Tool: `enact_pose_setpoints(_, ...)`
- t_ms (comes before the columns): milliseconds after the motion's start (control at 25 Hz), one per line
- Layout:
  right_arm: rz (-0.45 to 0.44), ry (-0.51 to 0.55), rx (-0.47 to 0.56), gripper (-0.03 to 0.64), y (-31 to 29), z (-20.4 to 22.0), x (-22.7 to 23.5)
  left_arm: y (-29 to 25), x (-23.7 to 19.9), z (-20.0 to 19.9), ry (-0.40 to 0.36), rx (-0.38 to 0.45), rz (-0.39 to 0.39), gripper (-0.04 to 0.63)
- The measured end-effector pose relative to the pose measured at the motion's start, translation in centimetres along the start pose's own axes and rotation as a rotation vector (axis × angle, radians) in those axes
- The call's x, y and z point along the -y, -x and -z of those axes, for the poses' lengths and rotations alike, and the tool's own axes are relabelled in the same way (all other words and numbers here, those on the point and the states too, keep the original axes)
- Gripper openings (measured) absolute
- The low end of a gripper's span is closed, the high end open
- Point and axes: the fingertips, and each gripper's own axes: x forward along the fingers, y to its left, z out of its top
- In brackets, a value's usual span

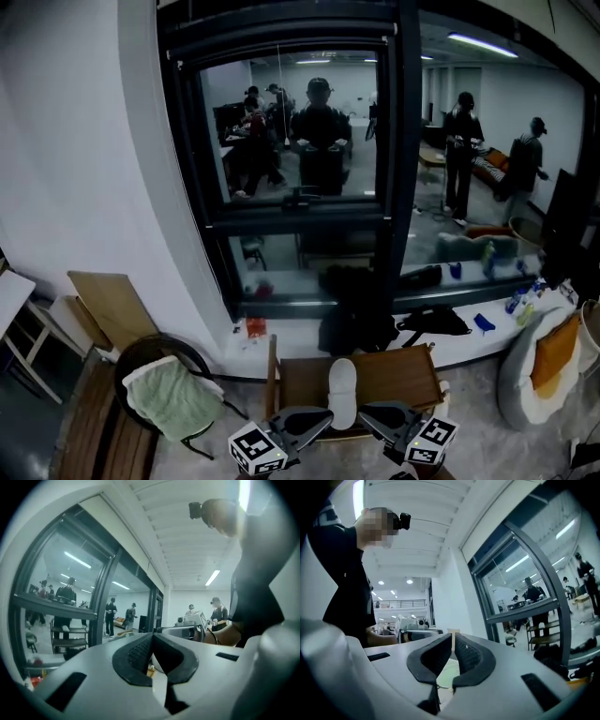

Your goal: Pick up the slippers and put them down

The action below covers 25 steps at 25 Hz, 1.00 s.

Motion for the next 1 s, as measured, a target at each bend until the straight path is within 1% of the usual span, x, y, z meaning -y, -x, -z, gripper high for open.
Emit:
enact_pose_setpoints(120,0.007,0.015,0.022,0.035,0.0,-0.1,-0.1,0.3,0.1,-1.0,-0.033,0.003,0.011,0.003)
enact_pose_setpoints(360,0.009,-0.002,0.042,0.035,-0.1,1.0,0.2,0.6,0.4,0.1,-0.058,-0.019,0.033,0.003)
enact_pose_setpoints(600,-0.034,0.019,0.028,0.035,-0.5,1.1,-0.3,0.4,0.8,1.4,-0.011,-0.056,0.047,0.003)
enact_pose_setpoints(720,-0.046,0.024,0.018,0.035,-0.9,1.4,-0.5,0.0,1.3,2.1,-0.010,-0.066,0.074,0.003)
enact_pose_setpoints(840,-0.038,0.025,0.000,0.035,-1.0,1.9,-0.1,-0.5,1.8,2.5,-0.010,-0.068,0.097,0.003)
enact_pose_setpoints(1000,-0.037,0.023,-0.021,0.035,-0.9,2.2,0.8,-1.1,1.7,2.5,-0.012,-0.059,0.103,0.003)
